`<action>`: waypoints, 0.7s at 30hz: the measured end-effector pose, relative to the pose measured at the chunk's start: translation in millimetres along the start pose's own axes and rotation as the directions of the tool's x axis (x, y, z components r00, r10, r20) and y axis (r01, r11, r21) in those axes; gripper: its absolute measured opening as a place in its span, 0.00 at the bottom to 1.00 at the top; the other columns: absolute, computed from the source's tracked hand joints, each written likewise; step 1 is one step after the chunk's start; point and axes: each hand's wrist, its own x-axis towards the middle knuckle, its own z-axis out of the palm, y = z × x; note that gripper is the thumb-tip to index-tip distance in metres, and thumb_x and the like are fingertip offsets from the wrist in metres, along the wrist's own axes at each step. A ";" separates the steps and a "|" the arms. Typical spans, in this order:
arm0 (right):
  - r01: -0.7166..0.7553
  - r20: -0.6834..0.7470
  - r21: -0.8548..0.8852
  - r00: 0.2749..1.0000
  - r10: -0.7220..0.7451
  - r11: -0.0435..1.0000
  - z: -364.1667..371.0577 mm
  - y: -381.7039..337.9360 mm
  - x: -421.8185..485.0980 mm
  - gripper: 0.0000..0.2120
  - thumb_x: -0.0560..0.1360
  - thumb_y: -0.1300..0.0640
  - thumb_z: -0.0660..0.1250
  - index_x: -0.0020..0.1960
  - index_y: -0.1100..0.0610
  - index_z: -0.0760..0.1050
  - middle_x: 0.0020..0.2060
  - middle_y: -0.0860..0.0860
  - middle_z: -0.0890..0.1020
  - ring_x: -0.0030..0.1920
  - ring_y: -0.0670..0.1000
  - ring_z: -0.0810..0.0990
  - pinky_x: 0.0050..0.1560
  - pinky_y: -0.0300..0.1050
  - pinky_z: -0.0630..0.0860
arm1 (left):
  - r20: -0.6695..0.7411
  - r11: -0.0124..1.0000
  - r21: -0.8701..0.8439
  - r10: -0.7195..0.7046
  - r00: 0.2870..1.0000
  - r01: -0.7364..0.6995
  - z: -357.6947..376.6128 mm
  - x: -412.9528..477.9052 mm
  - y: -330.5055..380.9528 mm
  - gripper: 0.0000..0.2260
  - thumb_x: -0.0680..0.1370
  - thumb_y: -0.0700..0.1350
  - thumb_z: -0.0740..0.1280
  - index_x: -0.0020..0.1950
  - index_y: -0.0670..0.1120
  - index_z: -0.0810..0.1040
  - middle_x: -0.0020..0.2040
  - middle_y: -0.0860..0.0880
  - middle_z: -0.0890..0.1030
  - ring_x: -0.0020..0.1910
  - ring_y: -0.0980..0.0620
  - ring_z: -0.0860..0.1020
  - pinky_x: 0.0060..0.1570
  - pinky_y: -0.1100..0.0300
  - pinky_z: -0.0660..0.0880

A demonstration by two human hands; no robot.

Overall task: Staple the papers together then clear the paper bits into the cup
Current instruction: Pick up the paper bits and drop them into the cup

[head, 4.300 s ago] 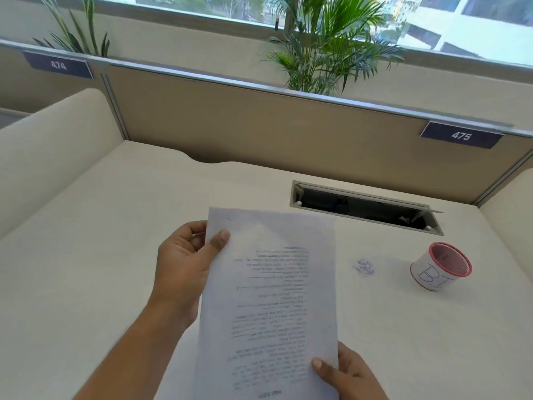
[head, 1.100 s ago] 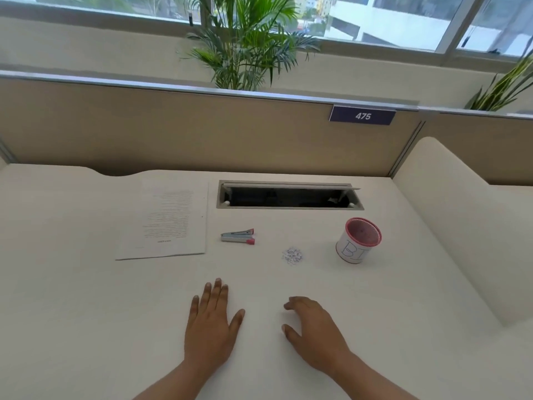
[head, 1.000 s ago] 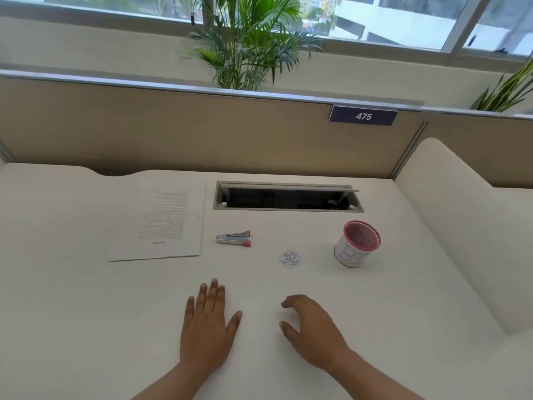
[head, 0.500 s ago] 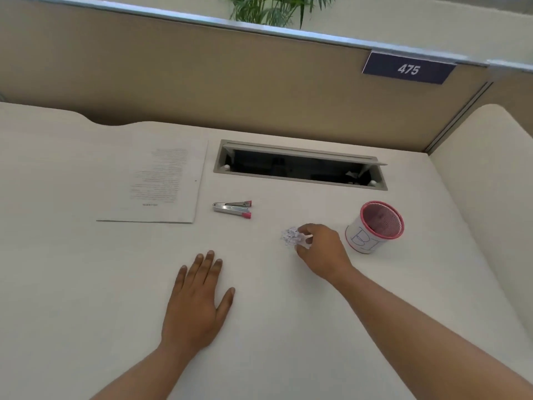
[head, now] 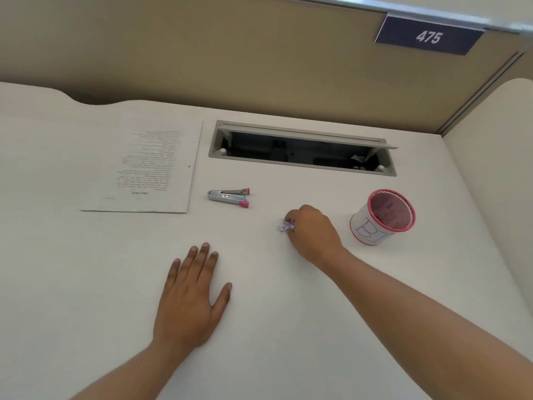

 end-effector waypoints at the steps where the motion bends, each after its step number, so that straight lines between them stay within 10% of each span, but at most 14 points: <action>1: 0.002 0.001 -0.015 1.000 -0.002 1.000 -0.3 0.0 0.1 0.08 0.76 0.59 0.63 0.51 0.55 0.80 0.46 0.55 0.78 0.45 0.59 0.78 0.44 0.48 0.76 | 0.002 1.000 0.003 -0.001 1.000 0.001 -0.1 0.0 0.1 0.30 0.80 0.61 0.53 0.77 0.46 0.67 0.80 0.48 0.64 0.80 0.49 0.60 0.78 0.48 0.53; 12: -0.011 0.016 -0.043 1.000 0.012 0.999 -9.3 -3.5 3.5 0.08 0.73 0.63 0.63 0.46 0.57 0.81 0.45 0.54 0.83 0.46 0.57 0.79 0.45 0.47 0.77 | 0.005 1.000 -0.008 -0.010 1.000 0.010 -2.8 0.6 1.7 0.30 0.79 0.61 0.55 0.77 0.46 0.68 0.79 0.48 0.65 0.79 0.49 0.61 0.77 0.48 0.54; 21: -0.234 0.009 0.412 0.968 0.253 0.881 -20.3 1.5 1.5 0.03 0.70 0.63 0.72 0.39 0.58 0.84 0.37 0.50 0.85 0.40 0.51 0.83 0.39 0.41 0.79 | 0.013 1.000 -0.006 -0.017 1.000 0.017 -4.3 0.9 2.4 0.30 0.79 0.61 0.55 0.77 0.46 0.68 0.79 0.48 0.65 0.79 0.49 0.61 0.78 0.49 0.53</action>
